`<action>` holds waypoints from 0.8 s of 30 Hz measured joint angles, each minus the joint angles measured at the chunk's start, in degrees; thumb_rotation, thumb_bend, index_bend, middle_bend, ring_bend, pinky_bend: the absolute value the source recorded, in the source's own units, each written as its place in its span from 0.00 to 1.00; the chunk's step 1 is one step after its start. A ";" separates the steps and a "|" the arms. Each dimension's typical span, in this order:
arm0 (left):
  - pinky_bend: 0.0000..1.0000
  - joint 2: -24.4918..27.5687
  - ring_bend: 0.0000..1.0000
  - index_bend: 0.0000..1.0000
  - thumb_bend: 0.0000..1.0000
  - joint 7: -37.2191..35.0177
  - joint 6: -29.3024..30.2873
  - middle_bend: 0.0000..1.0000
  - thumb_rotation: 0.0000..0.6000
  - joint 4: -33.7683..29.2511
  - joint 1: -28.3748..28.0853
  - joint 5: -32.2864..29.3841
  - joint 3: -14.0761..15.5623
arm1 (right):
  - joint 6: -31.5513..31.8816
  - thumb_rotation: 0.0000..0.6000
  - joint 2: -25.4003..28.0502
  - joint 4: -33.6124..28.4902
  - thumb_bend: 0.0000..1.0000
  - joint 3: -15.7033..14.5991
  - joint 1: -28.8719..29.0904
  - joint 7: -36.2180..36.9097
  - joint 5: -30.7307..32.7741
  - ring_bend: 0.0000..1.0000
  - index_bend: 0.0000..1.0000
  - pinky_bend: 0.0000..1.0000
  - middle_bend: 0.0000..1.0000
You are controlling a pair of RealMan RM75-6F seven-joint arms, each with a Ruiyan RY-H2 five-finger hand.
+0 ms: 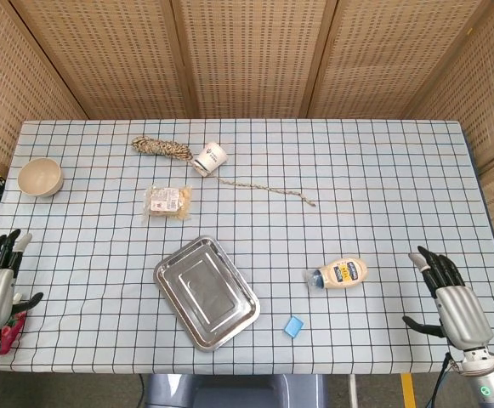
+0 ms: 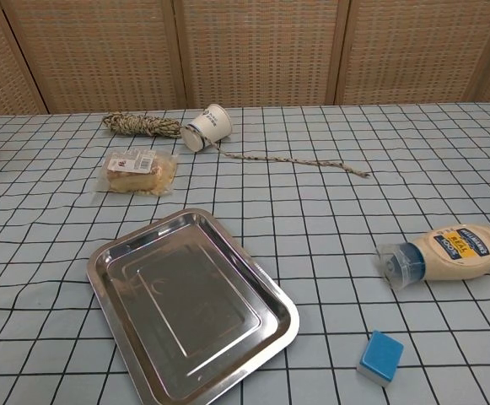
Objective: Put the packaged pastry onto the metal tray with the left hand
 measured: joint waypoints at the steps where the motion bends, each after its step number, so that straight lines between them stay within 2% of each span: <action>1: 0.00 -0.15 0.00 0.00 0.03 0.90 -1.16 0.00 1.00 -0.08 -0.91 -0.85 -0.58 | 0.02 1.00 0.05 0.03 0.04 0.15 0.01 0.20 0.23 0.00 0.00 0.00 0.00; 7: 0.00 -1.75 0.00 0.00 0.03 7.26 -10.61 0.00 1.00 -0.46 -8.88 -8.84 -5.30 | -0.51 1.00 0.11 0.39 0.04 0.86 0.29 1.00 1.54 0.00 0.00 0.00 0.00; 13: 0.00 -6.66 0.00 0.00 0.03 15.66 -19.41 0.00 1.00 2.35 -20.19 -21.78 -10.58 | -2.68 1.00 -0.55 1.51 0.04 1.49 1.13 1.17 3.63 0.00 0.00 0.00 0.00; 18: 0.00 -13.19 0.00 0.00 0.03 22.49 -25.36 0.00 1.00 9.43 -30.40 -32.37 -13.52 | -4.35 1.00 -1.36 3.50 0.04 2.24 1.74 2.20 5.76 0.00 0.00 0.00 0.00; 24: 0.00 -20.13 0.00 0.00 0.03 28.42 -30.78 0.00 1.00 20.29 -39.77 -43.75 -14.75 | -4.87 1.00 -1.49 4.61 0.04 2.79 2.04 3.65 6.56 0.00 0.00 0.00 0.00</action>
